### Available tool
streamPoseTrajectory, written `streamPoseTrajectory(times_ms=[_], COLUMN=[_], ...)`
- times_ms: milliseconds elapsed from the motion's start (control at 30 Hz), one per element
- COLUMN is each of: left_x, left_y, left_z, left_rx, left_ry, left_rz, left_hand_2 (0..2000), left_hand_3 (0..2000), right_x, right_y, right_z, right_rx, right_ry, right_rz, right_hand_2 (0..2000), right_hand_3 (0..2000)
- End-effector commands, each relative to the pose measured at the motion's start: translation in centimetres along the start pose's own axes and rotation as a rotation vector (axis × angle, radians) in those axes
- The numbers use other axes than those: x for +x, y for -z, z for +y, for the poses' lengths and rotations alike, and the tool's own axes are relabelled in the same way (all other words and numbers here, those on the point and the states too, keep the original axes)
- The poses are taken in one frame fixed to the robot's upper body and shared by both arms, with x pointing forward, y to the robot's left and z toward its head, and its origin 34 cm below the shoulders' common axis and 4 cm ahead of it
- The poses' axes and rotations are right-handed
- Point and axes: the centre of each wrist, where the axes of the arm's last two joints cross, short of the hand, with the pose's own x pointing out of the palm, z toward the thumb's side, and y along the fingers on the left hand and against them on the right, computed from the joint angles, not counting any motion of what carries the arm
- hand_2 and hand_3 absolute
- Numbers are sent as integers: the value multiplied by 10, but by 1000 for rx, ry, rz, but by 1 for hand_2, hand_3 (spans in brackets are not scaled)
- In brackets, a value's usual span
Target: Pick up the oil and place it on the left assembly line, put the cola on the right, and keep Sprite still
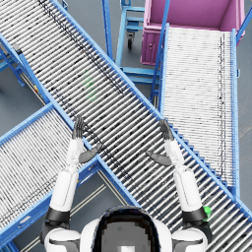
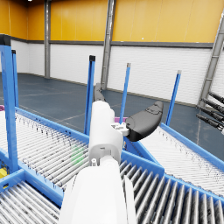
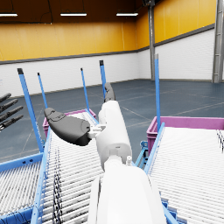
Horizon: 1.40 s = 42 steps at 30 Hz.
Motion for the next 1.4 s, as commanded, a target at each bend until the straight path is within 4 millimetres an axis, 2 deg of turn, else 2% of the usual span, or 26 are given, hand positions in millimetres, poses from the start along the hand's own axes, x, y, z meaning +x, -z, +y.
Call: streamPoseTrajectory(times_ms=[33,1400], left_x=[0,0], left_y=[0,0], left_z=[0,0], left_rx=[0,0], left_ry=[0,0], left_rz=[0,0], left_hand_2=[0,0], left_hand_3=[0,0], right_x=[0,0], right_y=[0,0], right_z=[0,0], right_rx=[0,0], right_ry=[0,0], right_rz=[0,0], right_hand_2=[0,0], right_hand_3=[0,0])
